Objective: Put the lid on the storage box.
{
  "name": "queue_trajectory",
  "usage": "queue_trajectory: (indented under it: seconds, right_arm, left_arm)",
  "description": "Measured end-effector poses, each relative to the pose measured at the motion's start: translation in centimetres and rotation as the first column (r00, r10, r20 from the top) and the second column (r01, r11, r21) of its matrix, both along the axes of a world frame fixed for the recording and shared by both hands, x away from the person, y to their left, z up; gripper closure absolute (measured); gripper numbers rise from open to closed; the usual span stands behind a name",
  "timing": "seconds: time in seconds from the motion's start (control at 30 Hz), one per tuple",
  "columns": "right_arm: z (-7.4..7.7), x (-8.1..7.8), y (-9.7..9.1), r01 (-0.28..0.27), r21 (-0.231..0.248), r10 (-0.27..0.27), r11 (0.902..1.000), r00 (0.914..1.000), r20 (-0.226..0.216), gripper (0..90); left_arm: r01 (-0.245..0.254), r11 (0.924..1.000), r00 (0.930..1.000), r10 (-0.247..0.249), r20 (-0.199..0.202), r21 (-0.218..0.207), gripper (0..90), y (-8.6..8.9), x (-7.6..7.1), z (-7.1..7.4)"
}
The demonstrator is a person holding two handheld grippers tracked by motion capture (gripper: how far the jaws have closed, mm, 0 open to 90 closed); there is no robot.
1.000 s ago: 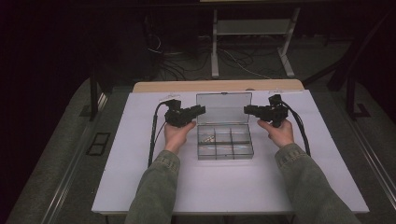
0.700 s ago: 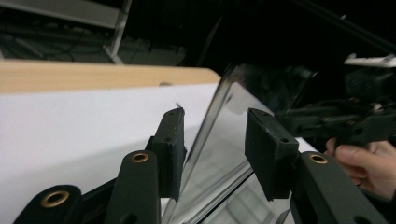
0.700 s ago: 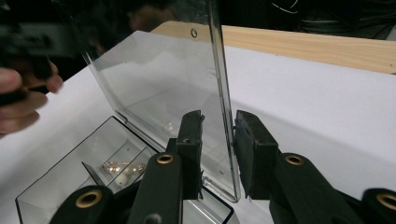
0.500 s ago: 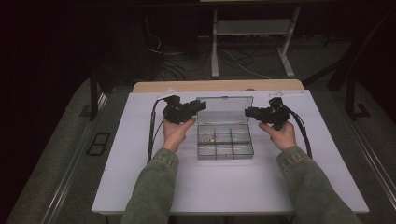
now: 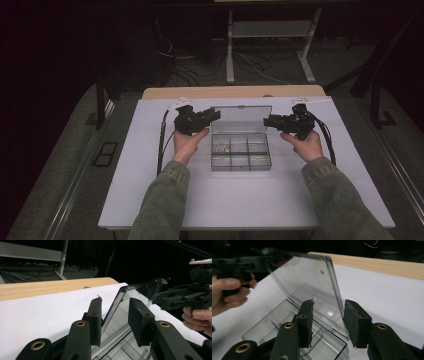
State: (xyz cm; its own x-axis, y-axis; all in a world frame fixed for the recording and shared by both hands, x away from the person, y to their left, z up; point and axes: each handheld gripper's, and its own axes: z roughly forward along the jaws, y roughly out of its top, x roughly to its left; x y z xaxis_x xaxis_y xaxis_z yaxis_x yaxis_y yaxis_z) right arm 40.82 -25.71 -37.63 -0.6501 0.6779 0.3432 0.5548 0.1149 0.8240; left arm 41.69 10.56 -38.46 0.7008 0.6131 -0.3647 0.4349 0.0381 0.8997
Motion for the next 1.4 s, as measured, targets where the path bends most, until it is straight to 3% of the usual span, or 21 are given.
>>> queue_trajectory:
  seconds: [0.23, 0.43, 0.73, 0.87, 1.0, 1.1, 1.4]
  right_arm:
    - [2.2, -0.8, -0.3, -0.015, 0.01, 0.014, 0.9998, 0.9995, 0.028, 52.7]
    - [4.3, -1.0, 0.2, -0.028, -0.01, 0.029, 0.9996, 0.9969, 0.074, 51.6]
    - [5.7, -0.8, 1.3, -0.047, -0.019, 0.049, 0.9987, 0.9937, 0.101, 51.6]
    - [5.8, -0.8, 1.7, -0.034, -0.022, 0.036, 0.9992, 0.9947, 0.096, 57.3]
    - [5.1, -0.8, 2.1, -0.045, -0.015, 0.045, 0.9989, 0.9975, 0.055, 77.9]
    - [4.5, -1.1, 2.8, -0.063, -0.036, 0.064, 0.9974, 0.9972, 0.038, 86.9]
    - [3.3, -2.1, 3.3, -0.079, -0.057, 0.08, 0.9952, 0.9966, 0.016, 89.5]
  left_arm:
    - [0.012, 0.9999, 0.9999, -0.012, 0.012, 0.001, 62.1, 0.1, -0.5, -0.1]
    - [0.024, 0.9997, 0.9995, -0.024, 0.022, 0.004, 61.5, 0.2, -0.9, -0.5]
    - [0.038, 0.9992, 0.9985, -0.038, 0.039, 0.009, 60.0, 0.4, -1.9, -0.8]
    - [0.043, 0.9989, 0.9979, -0.044, 0.048, 0.015, 58.9, 0.4, -2.4, -0.9]
    - [0.054, 0.9976, 0.9966, -0.056, 0.06, 0.043, 57.7, 0.5, -2.9, -0.9]
    - [0.056, 0.9972, 0.9963, -0.059, 0.062, 0.048, 56.7, 0.5, -3.3, -1.0]
    - [0.083, 0.9907, 0.9941, -0.09, 0.06, 0.108, 50.0, 0.3, -4.1, -1.0]
